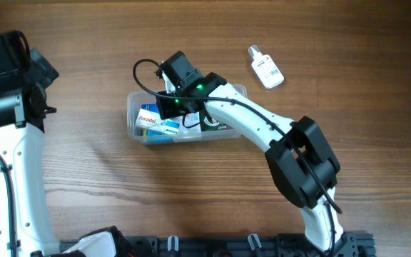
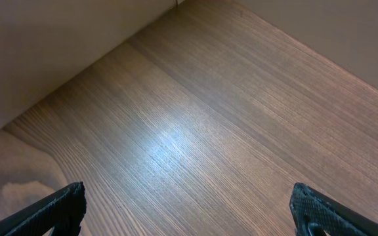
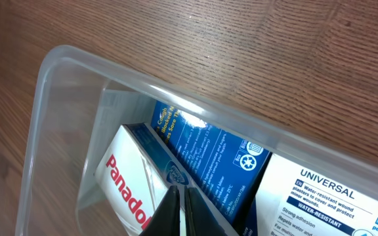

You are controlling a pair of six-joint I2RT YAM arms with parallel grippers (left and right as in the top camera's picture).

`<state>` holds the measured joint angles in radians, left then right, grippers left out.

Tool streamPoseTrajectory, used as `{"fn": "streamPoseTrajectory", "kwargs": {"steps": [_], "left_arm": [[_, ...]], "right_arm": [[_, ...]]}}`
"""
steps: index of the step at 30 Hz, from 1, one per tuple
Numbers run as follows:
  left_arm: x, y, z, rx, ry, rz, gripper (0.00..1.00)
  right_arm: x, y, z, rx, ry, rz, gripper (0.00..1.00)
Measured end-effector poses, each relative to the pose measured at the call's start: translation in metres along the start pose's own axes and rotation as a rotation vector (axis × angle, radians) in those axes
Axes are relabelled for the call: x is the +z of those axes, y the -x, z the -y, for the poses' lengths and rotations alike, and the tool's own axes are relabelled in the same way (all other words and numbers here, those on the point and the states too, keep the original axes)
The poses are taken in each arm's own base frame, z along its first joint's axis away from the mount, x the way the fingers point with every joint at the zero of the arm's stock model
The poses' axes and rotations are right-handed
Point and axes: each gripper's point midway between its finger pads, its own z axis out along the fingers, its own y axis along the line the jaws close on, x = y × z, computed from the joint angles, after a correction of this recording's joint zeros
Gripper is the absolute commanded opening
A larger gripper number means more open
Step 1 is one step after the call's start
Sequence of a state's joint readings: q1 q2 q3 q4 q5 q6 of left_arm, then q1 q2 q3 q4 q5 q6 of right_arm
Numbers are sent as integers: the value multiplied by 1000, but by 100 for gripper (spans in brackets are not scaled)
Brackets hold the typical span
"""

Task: Pack container
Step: 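Push the Panadol box down into the container's left end, then release the Panadol box and raise the right gripper away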

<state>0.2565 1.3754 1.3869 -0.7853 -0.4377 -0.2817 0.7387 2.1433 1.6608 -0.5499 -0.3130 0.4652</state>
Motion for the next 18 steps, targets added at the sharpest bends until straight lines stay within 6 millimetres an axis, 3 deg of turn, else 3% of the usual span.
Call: {"fn": "streamPoseTrajectory", "kwargs": {"steps": [8, 18], "left_arm": [[0, 0, 0, 0, 0, 0, 100], [0, 0, 0, 0, 0, 0, 100]], "right_arm": [[10, -13, 0, -43, 7, -49, 4], [9, -27, -12, -115, 76, -110, 4]]}}
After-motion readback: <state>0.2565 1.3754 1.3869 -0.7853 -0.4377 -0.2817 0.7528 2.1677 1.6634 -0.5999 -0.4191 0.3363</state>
